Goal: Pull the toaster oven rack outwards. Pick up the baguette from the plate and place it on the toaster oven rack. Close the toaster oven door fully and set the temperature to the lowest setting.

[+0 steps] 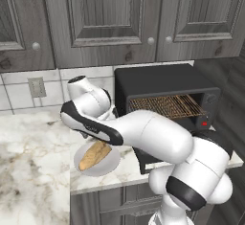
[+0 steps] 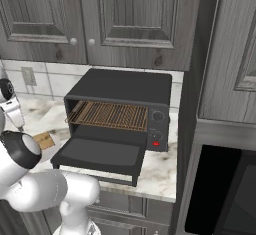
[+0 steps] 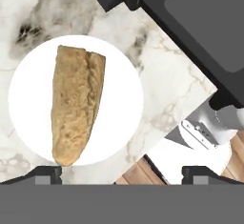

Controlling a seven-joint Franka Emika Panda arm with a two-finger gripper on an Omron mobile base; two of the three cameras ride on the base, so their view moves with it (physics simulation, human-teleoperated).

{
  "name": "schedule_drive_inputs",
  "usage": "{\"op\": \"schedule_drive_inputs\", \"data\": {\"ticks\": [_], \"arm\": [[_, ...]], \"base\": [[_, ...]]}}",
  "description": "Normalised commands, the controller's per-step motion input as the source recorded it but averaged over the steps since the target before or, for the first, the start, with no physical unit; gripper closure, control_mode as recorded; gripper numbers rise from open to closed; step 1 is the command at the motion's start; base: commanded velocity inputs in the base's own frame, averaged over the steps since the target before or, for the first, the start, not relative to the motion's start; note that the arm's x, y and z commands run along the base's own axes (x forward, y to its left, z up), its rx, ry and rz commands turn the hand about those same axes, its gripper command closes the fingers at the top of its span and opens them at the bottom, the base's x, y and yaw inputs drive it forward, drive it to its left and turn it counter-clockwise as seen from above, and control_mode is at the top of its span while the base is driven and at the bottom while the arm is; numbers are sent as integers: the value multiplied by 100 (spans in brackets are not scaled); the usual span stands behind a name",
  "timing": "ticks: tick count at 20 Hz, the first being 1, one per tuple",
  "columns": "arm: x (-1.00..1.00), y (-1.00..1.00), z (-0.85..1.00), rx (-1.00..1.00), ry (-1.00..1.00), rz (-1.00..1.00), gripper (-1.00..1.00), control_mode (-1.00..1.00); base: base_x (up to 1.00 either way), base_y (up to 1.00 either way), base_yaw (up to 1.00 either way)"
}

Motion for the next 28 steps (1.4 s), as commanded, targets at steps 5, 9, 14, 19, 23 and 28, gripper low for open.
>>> {"op": "schedule_drive_inputs", "data": {"ticks": [5,9,14,19,23,28], "arm": [[25,0,-10,13,-1,0,-100,-100],[7,0,-43,12,-8,0,-100,-100],[1,0,-51,3,-20,0,-100,-100],[13,0,-32,0,-15,0,-100,-100],[17,0,-15,5,-4,0,-100,-100],[-16,0,-8,13,2,0,-100,-100]], "base": [[0,0,0],[0,0,0],[0,0,0],[0,0,0],[0,0,0],[0,0,0]]}}
